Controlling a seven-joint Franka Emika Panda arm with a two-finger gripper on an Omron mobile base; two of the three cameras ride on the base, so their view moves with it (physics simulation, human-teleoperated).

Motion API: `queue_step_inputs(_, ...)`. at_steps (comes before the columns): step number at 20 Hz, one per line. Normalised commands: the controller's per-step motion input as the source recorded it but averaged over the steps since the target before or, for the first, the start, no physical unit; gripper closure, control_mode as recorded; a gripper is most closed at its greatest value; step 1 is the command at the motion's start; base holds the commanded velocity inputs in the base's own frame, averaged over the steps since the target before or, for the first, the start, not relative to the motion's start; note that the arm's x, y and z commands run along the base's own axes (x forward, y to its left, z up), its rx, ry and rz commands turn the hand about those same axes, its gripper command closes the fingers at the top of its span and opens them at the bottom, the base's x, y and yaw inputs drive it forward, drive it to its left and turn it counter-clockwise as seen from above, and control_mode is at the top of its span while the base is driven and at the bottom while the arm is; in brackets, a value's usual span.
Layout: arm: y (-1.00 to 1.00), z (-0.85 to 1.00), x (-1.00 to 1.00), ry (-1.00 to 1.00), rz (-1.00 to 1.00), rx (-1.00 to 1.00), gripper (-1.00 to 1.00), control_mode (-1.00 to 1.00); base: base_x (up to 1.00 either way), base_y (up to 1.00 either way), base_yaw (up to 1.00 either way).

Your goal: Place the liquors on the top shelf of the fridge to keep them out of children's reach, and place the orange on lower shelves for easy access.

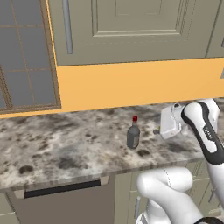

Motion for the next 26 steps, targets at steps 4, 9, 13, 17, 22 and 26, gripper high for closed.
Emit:
queue_step_inputs(4,0.00,-0.15,0.14,-0.07,0.12,0.12,-1.00,-1.00,0.00,0.00,0.00)
queue_step_inputs(9,0.04,-0.02,0.14,0.00,0.03,0.13,-1.00,-1.00,0.00,0.00,0.00)
queue_step_inputs(13,0.11,0.00,0.16,0.00,0.00,0.12,-1.00,-1.00,0.00,0.00,0.00)
queue_step_inputs(17,0.14,-0.06,0.19,0.00,0.00,0.06,-1.00,-1.00,0.00,0.00,0.00)
queue_step_inputs(22,0.05,-0.21,0.28,0.00,0.00,0.00,-1.00,-1.00,0.00,0.00,0.00)
queue_step_inputs(26,0.00,-0.22,0.23,0.00,0.00,0.00,-1.00,-1.00,0.00,0.00,0.00)
